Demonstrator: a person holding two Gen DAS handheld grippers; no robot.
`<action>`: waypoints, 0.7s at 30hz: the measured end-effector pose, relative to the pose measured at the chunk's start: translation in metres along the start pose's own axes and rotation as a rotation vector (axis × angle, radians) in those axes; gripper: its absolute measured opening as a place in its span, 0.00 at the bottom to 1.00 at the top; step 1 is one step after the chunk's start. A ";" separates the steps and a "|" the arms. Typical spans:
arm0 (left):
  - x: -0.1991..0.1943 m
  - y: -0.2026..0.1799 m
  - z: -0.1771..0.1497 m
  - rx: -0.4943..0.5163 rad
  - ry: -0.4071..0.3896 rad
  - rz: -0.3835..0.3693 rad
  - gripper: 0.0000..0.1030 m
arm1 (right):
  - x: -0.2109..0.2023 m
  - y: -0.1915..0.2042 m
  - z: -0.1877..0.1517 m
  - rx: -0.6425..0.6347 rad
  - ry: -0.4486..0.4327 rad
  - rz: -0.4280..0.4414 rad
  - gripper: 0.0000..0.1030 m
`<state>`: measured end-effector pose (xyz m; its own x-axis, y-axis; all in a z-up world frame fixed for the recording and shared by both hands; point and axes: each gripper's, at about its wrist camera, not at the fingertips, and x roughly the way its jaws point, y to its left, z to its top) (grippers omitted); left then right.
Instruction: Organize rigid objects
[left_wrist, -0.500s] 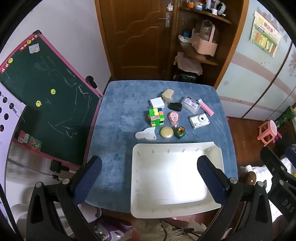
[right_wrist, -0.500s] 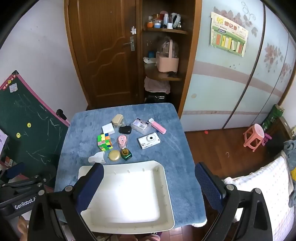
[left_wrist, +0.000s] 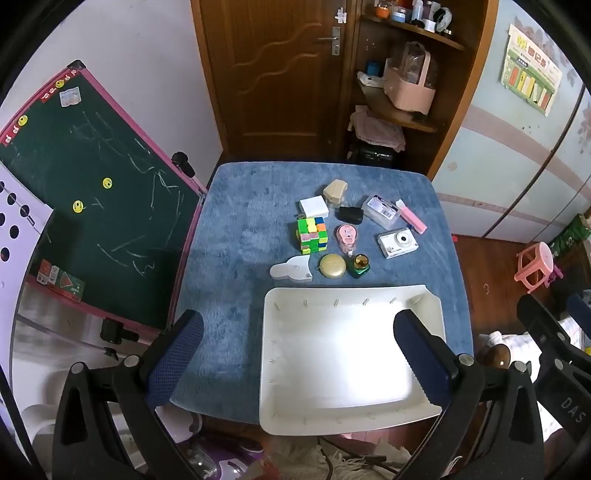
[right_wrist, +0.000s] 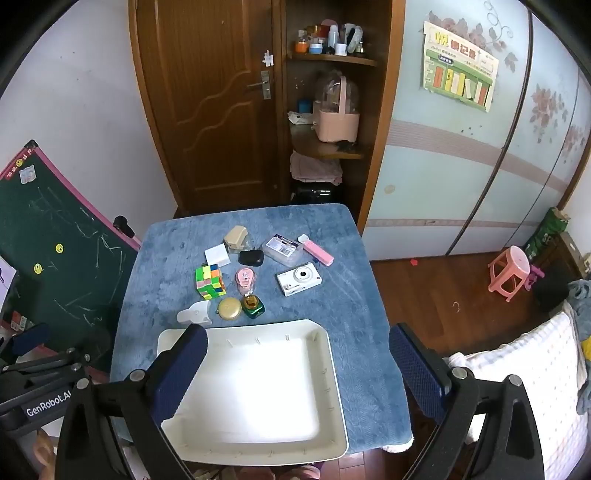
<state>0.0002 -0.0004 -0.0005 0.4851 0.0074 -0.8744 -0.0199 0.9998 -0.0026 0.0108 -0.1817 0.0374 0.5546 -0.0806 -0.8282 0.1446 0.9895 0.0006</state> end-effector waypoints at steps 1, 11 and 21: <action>0.000 0.000 0.000 0.000 0.001 0.000 0.99 | -0.001 -0.001 0.001 0.000 0.003 0.000 0.96; 0.000 0.000 0.001 0.004 -0.006 0.000 0.99 | 0.001 -0.003 -0.004 0.003 0.006 0.008 0.96; -0.003 0.002 0.000 0.005 -0.010 0.002 0.99 | 0.003 -0.005 -0.004 0.007 0.008 0.018 0.96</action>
<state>-0.0011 0.0014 0.0020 0.4939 0.0091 -0.8695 -0.0163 0.9999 0.0012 0.0088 -0.1864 0.0325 0.5509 -0.0615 -0.8323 0.1403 0.9899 0.0197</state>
